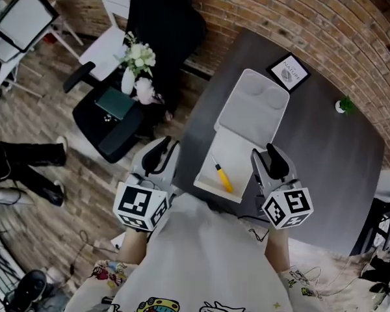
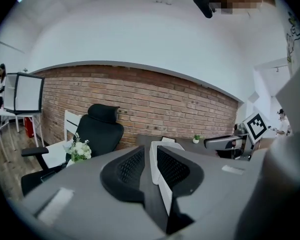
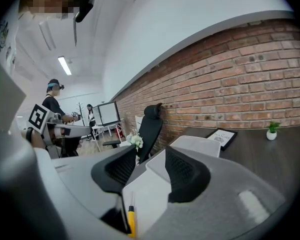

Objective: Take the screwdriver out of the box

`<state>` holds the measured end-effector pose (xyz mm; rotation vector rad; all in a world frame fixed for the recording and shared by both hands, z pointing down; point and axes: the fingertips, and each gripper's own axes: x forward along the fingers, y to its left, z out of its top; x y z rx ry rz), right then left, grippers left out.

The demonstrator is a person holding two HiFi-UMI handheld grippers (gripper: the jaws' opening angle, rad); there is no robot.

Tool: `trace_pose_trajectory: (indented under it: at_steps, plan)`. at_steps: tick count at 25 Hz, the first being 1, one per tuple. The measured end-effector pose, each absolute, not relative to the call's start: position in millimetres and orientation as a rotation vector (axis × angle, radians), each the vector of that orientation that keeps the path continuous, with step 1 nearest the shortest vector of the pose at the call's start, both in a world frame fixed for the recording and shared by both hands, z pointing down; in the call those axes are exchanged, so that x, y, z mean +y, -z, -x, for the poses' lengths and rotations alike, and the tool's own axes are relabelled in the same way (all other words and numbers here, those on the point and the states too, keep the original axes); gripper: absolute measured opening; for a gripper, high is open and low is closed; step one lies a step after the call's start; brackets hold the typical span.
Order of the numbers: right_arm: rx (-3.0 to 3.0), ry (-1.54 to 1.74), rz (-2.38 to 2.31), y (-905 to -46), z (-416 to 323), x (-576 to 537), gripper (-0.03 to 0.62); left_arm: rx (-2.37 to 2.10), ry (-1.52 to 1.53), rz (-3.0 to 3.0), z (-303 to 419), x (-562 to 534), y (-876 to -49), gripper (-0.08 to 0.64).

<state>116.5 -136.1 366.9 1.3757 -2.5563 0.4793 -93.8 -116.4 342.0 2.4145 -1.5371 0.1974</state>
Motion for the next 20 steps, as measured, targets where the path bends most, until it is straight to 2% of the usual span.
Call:
trace_pose_trajectory:
  at_steps: [11,20]
  plan:
    - [-2.416,-0.516,-1.620,-365,-138,-112,0.186,-1.227,-0.247,-2.593,54,-143,-341,0.079]
    - [-2.342,-0.556,-1.680,-374,-128,-95,0.190,-1.095,-0.271,-2.631,51,-140,-350,0.078]
